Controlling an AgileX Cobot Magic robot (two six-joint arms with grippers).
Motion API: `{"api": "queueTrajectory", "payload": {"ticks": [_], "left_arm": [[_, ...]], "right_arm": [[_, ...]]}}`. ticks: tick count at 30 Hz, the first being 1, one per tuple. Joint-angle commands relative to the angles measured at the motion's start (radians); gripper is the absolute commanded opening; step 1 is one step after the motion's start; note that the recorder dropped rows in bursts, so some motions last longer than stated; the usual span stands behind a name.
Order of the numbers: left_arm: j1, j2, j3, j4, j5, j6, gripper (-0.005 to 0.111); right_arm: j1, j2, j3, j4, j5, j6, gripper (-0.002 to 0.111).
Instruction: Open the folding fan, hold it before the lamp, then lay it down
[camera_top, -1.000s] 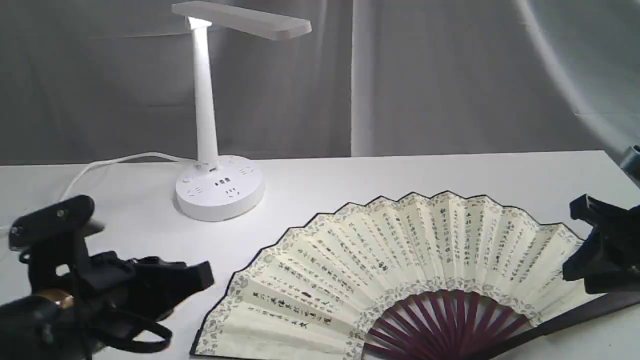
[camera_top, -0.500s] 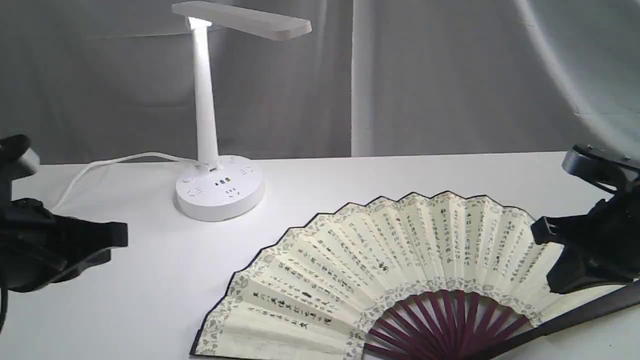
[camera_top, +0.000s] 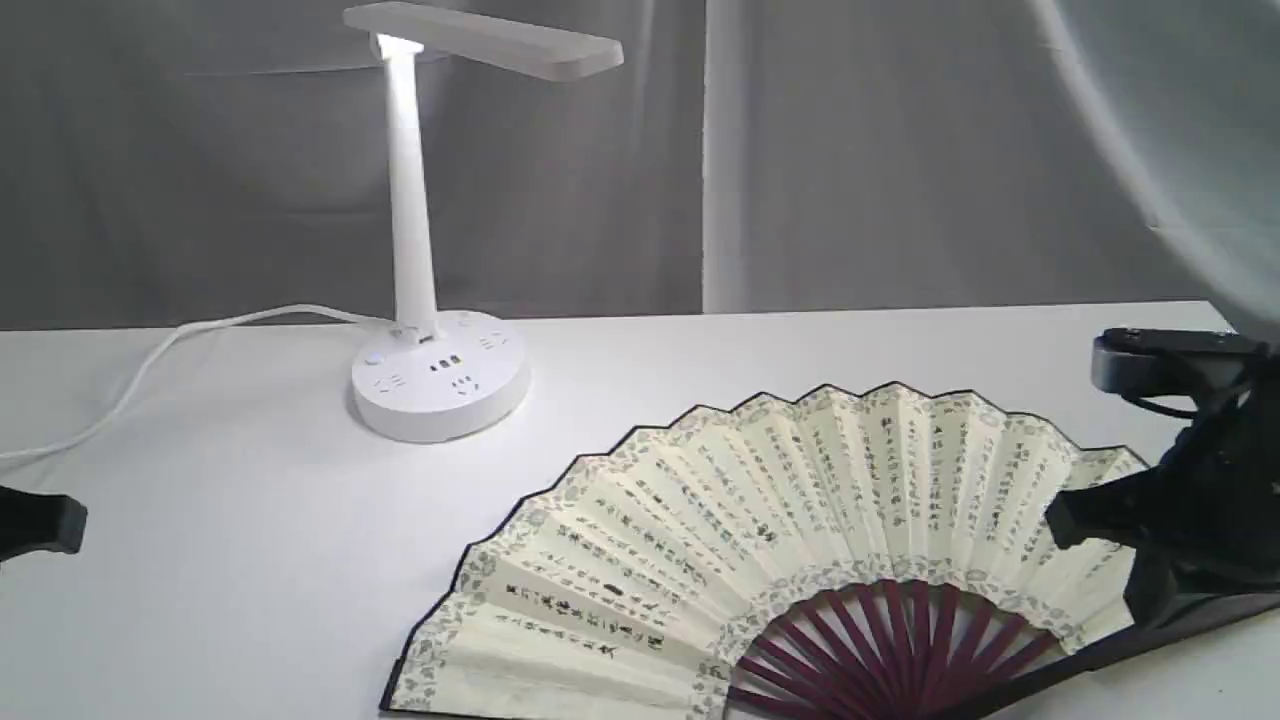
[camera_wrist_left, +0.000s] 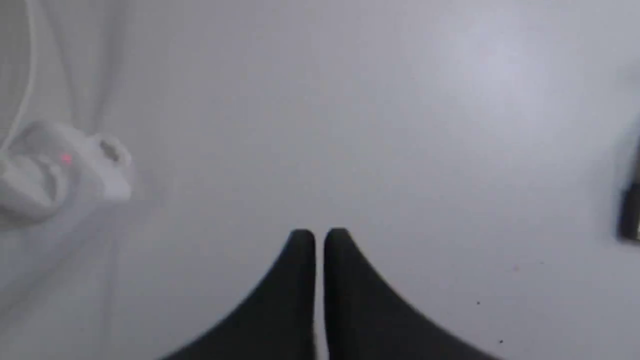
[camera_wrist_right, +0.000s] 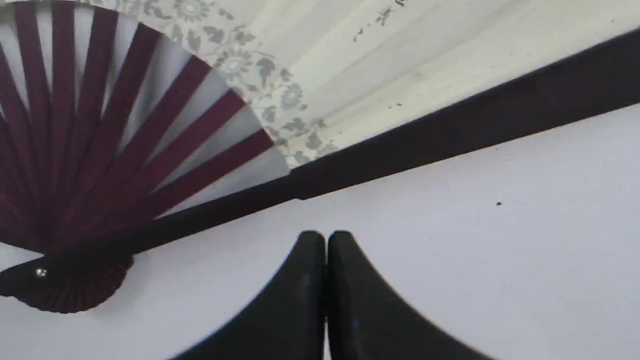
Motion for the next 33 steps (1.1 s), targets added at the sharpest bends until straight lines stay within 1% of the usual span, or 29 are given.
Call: {"api": "queueTrajectory", "payload": {"ticks": [1,7,12,14,19,22,33], "left_arm": [[-0.001,-0.004,-0.01,0.018,0.016,-0.037,0.0],[-0.001,-0.004,-0.01,0.023,0.014,-0.035,0.0],[-0.001,-0.004,-0.01,0.014,0.001,-0.035,0.0],[-0.001,-0.004,-0.01,0.014,0.008,-0.033,0.0],[-0.001,-0.004,-0.01,0.028,0.006,-0.029,0.0],[-0.001,-0.004,-0.01,0.028,0.006,-0.029,0.0],[-0.001,-0.008,-0.01,0.028,0.008,-0.029,0.0]], "right_arm": [[0.019,-0.011,0.007,0.021,0.003,0.005,0.0],[0.019,-0.018,0.007,-0.017,-0.003,0.022,0.0],[0.019,-0.094,0.007,-0.023,-0.026,0.032,0.0],[0.019,-0.123,0.007,-0.059,-0.024,0.043,0.0],[0.019,-0.182,0.007,-0.212,0.009,0.161,0.0],[0.019,-0.203,0.007,-0.242,0.012,0.164,0.0],[0.019,-0.227,0.007,-0.239,0.041,0.181,0.0]]}}
